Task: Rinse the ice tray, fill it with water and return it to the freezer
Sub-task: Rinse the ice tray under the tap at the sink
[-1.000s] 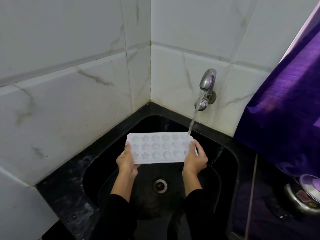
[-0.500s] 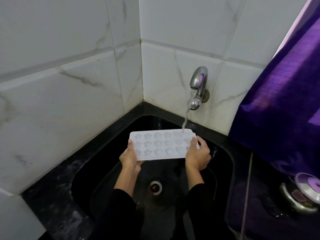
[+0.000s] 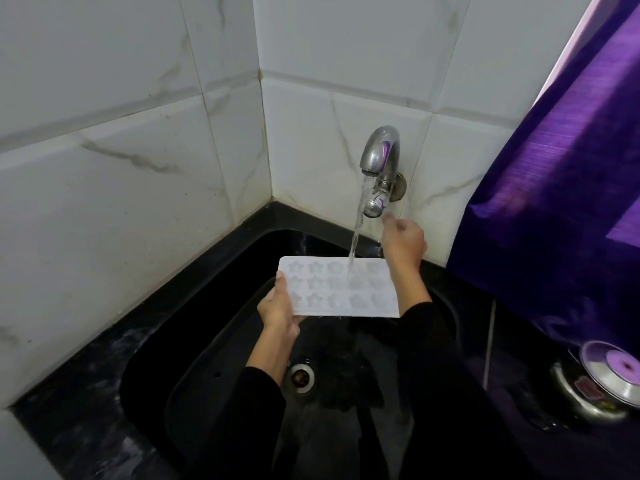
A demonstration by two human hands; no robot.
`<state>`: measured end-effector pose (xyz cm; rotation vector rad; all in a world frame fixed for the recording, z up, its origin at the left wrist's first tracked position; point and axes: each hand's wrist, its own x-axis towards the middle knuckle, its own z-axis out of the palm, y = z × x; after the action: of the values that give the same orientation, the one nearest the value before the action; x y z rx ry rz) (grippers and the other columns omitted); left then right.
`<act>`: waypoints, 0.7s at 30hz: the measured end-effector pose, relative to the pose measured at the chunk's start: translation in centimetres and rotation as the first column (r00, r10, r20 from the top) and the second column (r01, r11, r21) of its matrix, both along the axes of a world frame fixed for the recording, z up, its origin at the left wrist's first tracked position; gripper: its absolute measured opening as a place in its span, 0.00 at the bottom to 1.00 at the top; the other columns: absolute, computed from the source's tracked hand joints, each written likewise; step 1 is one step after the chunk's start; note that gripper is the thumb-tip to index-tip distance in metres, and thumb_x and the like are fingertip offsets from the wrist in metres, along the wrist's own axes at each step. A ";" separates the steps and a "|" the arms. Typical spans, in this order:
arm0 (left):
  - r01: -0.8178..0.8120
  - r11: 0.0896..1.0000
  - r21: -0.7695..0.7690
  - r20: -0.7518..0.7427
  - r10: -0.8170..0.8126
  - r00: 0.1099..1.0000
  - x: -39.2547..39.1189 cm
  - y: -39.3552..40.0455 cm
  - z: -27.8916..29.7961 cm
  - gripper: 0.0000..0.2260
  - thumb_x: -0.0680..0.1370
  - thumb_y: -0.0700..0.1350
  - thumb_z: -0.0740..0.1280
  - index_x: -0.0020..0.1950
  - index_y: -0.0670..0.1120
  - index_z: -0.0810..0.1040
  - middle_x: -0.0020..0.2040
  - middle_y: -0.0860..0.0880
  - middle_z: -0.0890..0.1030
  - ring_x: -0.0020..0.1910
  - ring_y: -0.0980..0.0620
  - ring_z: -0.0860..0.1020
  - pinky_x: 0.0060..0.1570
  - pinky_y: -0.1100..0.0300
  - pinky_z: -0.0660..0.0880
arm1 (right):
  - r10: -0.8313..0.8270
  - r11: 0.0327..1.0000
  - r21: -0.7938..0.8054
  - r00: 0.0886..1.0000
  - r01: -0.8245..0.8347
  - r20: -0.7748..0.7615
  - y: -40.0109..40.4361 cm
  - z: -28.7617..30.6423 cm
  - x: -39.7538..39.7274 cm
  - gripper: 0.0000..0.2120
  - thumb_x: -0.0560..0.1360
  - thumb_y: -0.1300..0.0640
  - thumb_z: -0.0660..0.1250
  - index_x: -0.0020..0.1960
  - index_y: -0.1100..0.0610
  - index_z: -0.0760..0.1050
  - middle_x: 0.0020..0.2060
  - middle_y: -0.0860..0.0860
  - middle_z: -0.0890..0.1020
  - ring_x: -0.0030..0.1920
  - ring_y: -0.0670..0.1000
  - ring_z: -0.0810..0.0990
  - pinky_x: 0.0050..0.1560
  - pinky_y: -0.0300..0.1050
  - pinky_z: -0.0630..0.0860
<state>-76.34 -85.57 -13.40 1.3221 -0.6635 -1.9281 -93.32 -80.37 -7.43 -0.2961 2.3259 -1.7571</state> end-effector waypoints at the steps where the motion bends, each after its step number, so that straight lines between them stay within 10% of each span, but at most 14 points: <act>1: 0.008 1.000 -0.002 -0.002 -0.008 1.000 -0.3 0.1 0.1 0.11 0.79 0.52 0.64 0.53 0.44 0.76 0.45 0.45 0.81 0.43 0.46 0.81 0.47 0.46 0.80 | 0.016 1.000 -0.024 1.000 -0.016 0.025 -0.3 0.4 -0.4 0.21 0.73 0.38 0.64 0.41 0.57 0.71 0.41 0.53 0.76 0.45 0.54 0.77 0.48 0.49 0.75; 5: 0.036 0.999 0.000 -0.020 -0.036 0.999 -1.4 0.4 0.5 0.10 0.79 0.52 0.64 0.48 0.46 0.76 0.45 0.45 0.81 0.43 0.46 0.81 0.47 0.46 0.80 | 0.064 0.994 -0.100 0.986 -0.049 0.155 -0.7 2.1 -0.9 0.20 0.71 0.42 0.69 0.33 0.56 0.68 0.33 0.52 0.73 0.39 0.52 0.76 0.46 0.49 0.80; 21: 0.030 0.999 0.036 -0.010 -0.029 1.000 -1.5 1.1 0.1 0.11 0.79 0.52 0.64 0.53 0.45 0.76 0.46 0.45 0.82 0.46 0.43 0.82 0.48 0.43 0.80 | 0.230 0.875 -0.479 0.803 0.078 0.550 -2.6 2.6 -1.5 0.25 0.69 0.55 0.76 0.60 0.66 0.72 0.49 0.61 0.81 0.44 0.55 0.83 0.38 0.44 0.80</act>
<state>-77.88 -84.49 -13.34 1.3312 -0.6498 -1.9774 -94.77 -83.01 -4.88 0.0904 1.4020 -1.9981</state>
